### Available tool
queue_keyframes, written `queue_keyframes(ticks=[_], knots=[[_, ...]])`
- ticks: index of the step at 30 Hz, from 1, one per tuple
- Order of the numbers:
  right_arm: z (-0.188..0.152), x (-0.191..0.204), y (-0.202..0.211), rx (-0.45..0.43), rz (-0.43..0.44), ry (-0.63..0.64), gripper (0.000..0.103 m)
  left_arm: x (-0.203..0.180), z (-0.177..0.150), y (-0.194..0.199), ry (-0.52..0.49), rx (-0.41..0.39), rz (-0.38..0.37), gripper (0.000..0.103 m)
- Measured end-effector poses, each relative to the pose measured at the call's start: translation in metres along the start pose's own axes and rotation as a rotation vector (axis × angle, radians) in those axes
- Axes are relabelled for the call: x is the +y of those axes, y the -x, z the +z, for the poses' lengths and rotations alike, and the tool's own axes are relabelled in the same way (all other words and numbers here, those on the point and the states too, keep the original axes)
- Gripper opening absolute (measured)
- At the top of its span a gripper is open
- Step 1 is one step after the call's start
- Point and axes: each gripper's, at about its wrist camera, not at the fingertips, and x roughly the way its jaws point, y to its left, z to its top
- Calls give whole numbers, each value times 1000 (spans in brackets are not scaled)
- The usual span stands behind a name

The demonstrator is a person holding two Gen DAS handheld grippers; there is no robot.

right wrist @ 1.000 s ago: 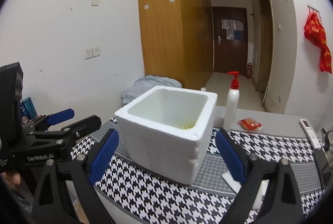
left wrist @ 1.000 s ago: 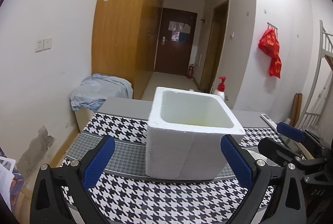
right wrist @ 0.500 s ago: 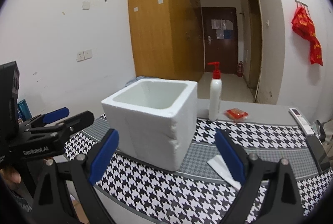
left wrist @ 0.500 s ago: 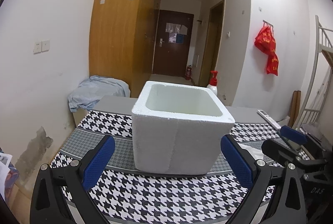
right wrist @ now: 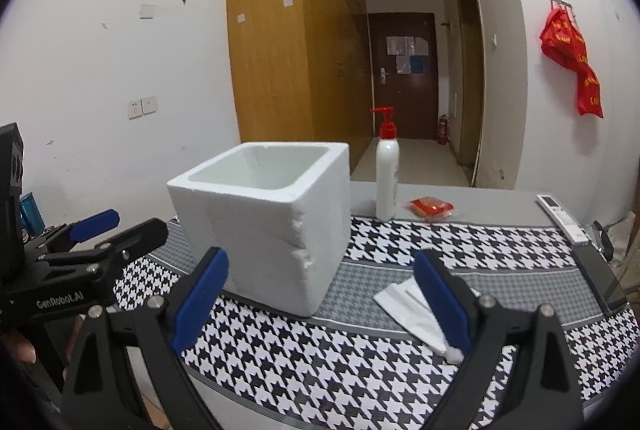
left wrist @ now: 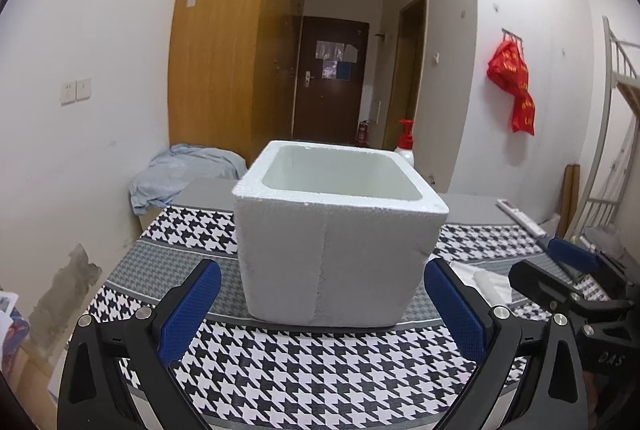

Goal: Organize soft objects
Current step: 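Withdraw both grippers from the foam box toward the white towel, then move the right gripper down onto the white foam tube on the towel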

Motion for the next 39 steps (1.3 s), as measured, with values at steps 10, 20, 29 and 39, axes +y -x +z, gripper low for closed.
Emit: queue_keyframes(ticks=[10,20,29,39], knots=[[-10,-33,-4,32,-58,-43,96,-28,-5,-24,-28,60,-86,102],[-18,-62,12,38,-133,-90,96,-62,-7,-34,-86,80,-179,102],[-27,-79,33,38,-210,-121,96,-90,-11,-36,-135,97,-265,102],[-37,-102,49,39,-268,-160,96,-114,-17,-43,-157,132,-305,102]])
